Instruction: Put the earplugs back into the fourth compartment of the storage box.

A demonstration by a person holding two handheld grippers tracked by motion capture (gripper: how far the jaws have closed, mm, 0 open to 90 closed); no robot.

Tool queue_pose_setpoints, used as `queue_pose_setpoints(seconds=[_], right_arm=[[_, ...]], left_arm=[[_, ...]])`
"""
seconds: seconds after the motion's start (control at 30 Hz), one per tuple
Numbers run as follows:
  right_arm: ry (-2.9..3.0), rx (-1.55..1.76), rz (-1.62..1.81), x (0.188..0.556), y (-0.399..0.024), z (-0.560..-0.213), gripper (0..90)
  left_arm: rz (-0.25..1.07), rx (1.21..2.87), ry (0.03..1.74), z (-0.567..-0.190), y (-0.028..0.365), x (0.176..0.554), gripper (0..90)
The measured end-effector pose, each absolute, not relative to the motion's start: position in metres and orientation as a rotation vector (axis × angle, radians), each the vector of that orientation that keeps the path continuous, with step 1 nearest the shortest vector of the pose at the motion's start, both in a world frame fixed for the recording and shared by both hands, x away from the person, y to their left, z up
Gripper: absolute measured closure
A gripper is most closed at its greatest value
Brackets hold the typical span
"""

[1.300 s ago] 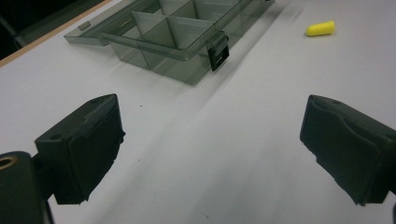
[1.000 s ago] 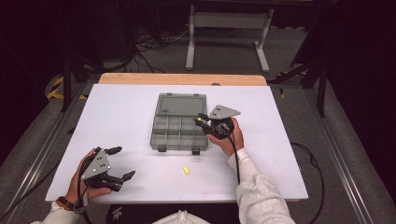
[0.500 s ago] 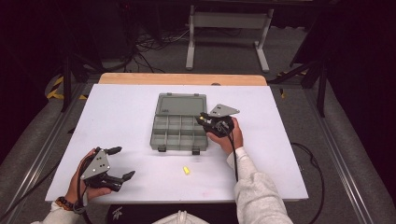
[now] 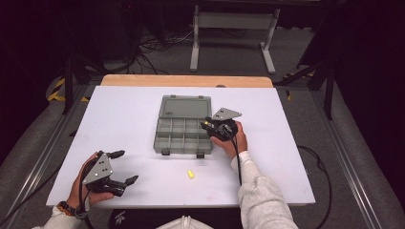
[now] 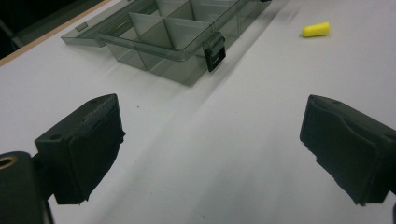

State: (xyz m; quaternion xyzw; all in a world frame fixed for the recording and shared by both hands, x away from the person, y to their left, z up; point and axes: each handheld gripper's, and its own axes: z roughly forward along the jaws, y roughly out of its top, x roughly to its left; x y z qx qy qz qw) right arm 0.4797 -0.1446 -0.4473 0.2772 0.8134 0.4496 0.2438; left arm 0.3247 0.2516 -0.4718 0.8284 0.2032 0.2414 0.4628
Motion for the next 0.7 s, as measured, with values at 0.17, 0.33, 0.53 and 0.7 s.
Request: queue_pose_setpoints(seconds=[0.17,0.33,0.53,0.7], right_arm=[[2.234,0.755,1.208,0.4791,-0.1423,-0.4494,65.9],[2.229,0.759,1.213,0.4788,-0.1429,-0.4496,64.1],[2.220,0.758,1.225,0.4774,-0.1433,-0.4485,61.6],[2.192,0.750,1.256,0.4725,-0.1446,-0.4434,60.3]], left_arm=[[0.598,2.038,0.498,-0.4713,0.2519,0.3245,7.0],[0.598,2.038,0.497,-0.4713,0.2522,0.3245,7.0],[0.598,2.042,0.499,-0.4715,0.2523,0.3244,7.0],[0.599,2.038,0.496,-0.4712,0.2523,0.3244,7.0]])
